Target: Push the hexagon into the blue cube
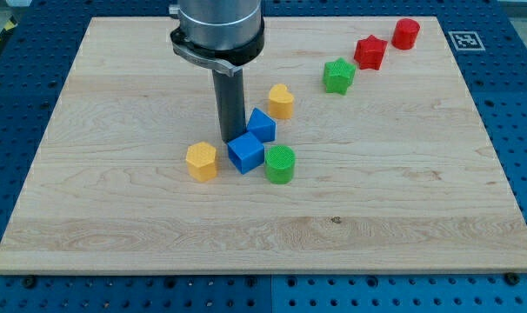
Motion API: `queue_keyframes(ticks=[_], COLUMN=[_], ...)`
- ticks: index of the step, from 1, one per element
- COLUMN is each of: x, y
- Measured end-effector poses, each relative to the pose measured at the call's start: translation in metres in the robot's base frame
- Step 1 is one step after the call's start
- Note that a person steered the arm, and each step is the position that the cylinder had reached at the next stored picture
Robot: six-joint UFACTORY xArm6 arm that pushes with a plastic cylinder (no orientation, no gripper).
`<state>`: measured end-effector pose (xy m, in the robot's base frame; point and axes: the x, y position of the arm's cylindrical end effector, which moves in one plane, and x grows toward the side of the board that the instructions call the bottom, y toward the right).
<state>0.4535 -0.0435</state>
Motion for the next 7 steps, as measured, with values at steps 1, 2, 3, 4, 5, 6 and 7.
queue_keyframes(ticks=[1, 2, 3, 4, 5, 6, 7], x=[-0.013, -0.015, -0.010, -0.006, 0.020, 0.048, 0.048], y=[-0.017, -0.054, -0.086, -0.086, -0.084, -0.073, -0.052])
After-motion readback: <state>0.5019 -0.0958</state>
